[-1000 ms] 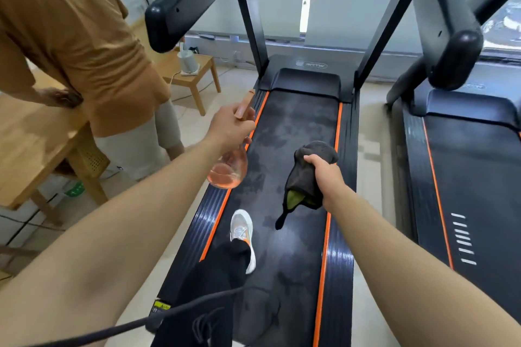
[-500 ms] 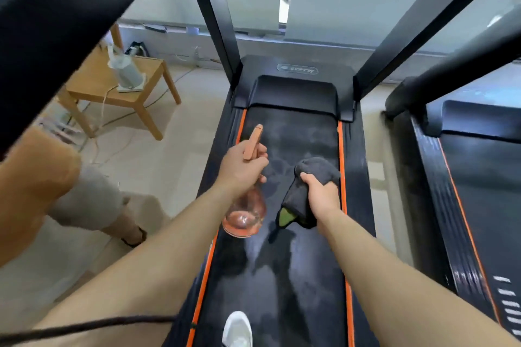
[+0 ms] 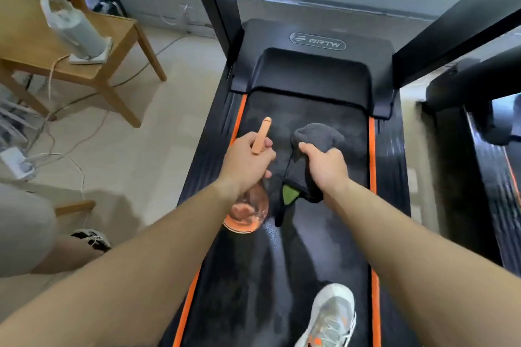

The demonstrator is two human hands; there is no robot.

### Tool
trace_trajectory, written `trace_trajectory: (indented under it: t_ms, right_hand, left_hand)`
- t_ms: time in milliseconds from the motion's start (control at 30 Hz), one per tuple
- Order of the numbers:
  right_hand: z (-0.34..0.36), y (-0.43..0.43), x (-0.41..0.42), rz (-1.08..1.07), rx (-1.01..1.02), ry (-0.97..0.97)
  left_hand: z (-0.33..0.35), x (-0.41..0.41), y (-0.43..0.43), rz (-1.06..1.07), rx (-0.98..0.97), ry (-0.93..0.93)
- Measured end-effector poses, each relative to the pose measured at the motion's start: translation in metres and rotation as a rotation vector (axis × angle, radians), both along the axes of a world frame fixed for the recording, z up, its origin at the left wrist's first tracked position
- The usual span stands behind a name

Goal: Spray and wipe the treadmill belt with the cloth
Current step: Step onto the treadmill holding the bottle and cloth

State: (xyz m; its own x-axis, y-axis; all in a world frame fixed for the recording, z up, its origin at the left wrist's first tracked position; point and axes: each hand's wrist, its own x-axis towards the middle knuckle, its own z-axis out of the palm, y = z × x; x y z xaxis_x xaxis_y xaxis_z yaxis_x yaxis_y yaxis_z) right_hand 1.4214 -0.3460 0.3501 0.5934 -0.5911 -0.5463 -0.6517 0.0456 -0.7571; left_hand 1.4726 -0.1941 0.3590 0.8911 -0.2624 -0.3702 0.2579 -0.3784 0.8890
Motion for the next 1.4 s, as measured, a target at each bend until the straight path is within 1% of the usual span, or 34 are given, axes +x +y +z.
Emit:
trace_trajectory:
  t_ms: [233, 367, 433, 500, 600, 633, 700, 767, 833, 900, 933, 967, 1033, 1133, 1400]
  right_hand:
    - [-0.132, -0.074, 0.079, -0.035, 0.048, 0.0]
    - [-0.195, -0.101, 0.12, -0.105, 0.013, 0.018]
    - [-0.22, -0.111, 0.139, -0.124, -0.035, 0.033]
    - [-0.242, -0.119, 0.161, -0.143, -0.148, 0.033]
    - [-0.277, -0.131, 0.189, -0.129, -0.499, 0.063]
    - [-0.288, -0.136, 0.196, -0.095, -0.624, 0.041]
    - [-0.309, -0.152, 0.205, 0.002, -0.85, -0.063]
    - [-0.329, -0.175, 0.213, 0.182, -1.04, -0.145]
    - [-0.357, -0.192, 0.212, 0.427, -1.107, -0.161]
    - [-0.393, -0.189, 0.197, 0.699, -1.113, -0.036]
    - [-0.409, -0.182, 0.187, 0.799, -1.111, 0.033]
    - [-0.423, -0.175, 0.178, 0.845, -1.11, 0.066]
    - [-0.437, -0.169, 0.167, 0.847, -1.107, 0.069]
    - [-0.438, -0.176, 0.168, 0.875, -1.122, 0.083]
    - [-0.442, -0.182, 0.166, 0.901, -1.169, 0.039]
  left_hand:
    - [-0.108, 0.093, -0.049, 0.076, 0.024, 0.07]
    - [-0.159, 0.138, -0.075, 0.063, -0.031, 0.073]
    - [-0.182, 0.156, -0.084, 0.061, -0.087, 0.081]
    - [-0.206, 0.173, -0.092, 0.04, -0.121, 0.11]
    - [-0.24, 0.204, -0.102, 0.035, -0.189, 0.197]
    - [-0.25, 0.214, -0.104, 0.035, -0.217, 0.224]
    - [-0.266, 0.234, -0.11, 0.029, -0.236, 0.236]
    - [-0.283, 0.252, -0.119, 0.02, -0.231, 0.236]
    - [-0.295, 0.266, -0.128, 0.015, -0.234, 0.256]
    - [-0.308, 0.277, -0.135, 0.011, -0.204, 0.265]
    - [-0.312, 0.281, -0.138, 0.007, -0.177, 0.258]
    - [-0.316, 0.284, -0.14, 0.004, -0.148, 0.258]
    - [-0.325, 0.286, -0.144, 0.02, -0.116, 0.295]
    - [-0.335, 0.284, -0.148, 0.048, -0.141, 0.357]
    - [-0.343, 0.296, -0.153, 0.096, -0.159, 0.385]
